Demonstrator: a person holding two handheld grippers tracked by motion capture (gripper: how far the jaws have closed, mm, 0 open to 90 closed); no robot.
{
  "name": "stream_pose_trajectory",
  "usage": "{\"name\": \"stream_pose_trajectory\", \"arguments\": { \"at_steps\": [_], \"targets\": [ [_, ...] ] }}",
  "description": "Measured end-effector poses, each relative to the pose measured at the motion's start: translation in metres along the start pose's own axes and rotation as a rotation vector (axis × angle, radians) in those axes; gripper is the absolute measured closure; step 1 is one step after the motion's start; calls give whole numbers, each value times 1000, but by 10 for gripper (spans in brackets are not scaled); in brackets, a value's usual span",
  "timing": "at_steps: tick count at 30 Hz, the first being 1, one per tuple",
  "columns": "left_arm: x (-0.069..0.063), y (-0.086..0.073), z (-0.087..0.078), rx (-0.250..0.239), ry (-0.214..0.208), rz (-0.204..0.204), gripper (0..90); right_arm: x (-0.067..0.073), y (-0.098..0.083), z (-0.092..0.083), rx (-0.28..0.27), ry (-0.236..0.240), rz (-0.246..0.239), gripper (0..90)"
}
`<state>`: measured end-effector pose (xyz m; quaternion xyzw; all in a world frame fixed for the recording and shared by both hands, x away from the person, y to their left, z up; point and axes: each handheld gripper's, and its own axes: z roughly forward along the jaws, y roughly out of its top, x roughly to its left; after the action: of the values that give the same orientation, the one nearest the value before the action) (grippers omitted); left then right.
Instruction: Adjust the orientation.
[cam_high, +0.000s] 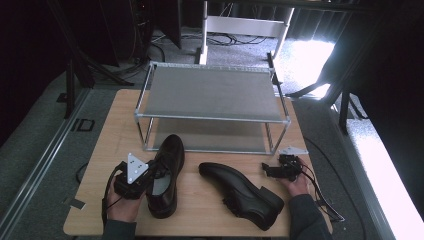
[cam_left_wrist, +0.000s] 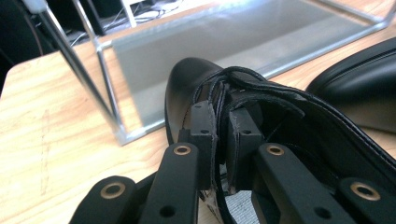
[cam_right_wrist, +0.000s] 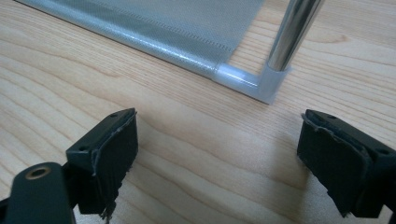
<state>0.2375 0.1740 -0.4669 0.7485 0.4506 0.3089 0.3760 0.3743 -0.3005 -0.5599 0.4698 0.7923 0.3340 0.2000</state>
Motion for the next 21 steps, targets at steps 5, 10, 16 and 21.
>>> {"name": "stream_pose_trajectory", "arguments": {
  "at_steps": [5,10,16,21],
  "targets": [
    [-4,-13,11,40,-25,19,824,0,0,0,0,0,-2,119],
    [-6,-14,13,56,-91,7,687,0,0,0,0,1,-2,124],
    [-1,-13,-4,7,-239,-9,445,-1,0,0,-3,0,-2,128],
    [11,-14,-8,0,-207,-43,453,-1,0,0,-3,-1,-3,129]
  ]
}}
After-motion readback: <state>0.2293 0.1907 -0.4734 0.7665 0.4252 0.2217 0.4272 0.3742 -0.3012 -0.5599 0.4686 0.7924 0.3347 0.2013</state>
